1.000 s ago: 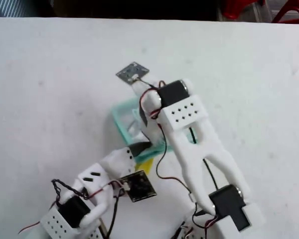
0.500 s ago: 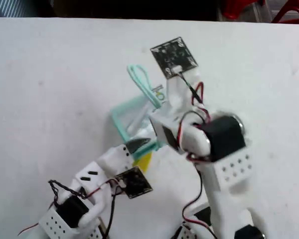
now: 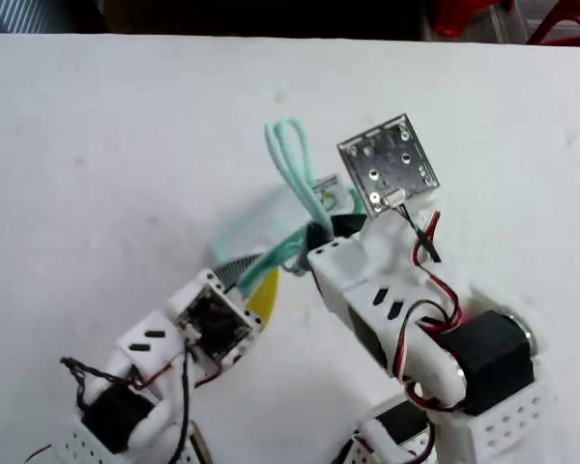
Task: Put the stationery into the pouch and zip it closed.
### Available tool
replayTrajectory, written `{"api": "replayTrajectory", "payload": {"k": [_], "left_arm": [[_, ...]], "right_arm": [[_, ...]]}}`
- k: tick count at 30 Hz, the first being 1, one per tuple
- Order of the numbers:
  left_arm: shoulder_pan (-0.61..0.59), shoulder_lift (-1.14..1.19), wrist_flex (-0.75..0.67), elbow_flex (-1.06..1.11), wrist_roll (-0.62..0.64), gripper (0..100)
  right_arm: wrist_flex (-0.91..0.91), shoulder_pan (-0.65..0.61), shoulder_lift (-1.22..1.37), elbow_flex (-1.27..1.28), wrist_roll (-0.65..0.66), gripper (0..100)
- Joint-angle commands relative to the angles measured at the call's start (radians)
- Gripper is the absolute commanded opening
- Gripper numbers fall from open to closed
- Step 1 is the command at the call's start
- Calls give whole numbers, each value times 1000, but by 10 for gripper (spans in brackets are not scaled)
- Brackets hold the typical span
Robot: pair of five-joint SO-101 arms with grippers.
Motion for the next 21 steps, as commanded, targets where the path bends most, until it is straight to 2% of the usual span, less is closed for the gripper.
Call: {"api": "replayTrajectory", "payload": {"k": [1, 8, 11, 14, 18, 21], "left_arm": [[61, -12, 84, -184, 83, 24], [114, -12, 195, -275, 95, 24], [110, -13, 193, -287, 97, 24], [108, -13, 193, -327, 97, 24], [102, -13, 190, -365, 97, 24], [53, -13, 164, -348, 135, 24]], "right_arm": [[-84, 2, -19, 52, -2, 18], [-289, 90, -25, 106, -12, 18], [-358, 151, -25, 114, -83, 18], [-374, 183, -22, 114, -137, 18], [-403, 196, -25, 114, -146, 18], [-407, 193, -24, 115, -146, 18]]}}
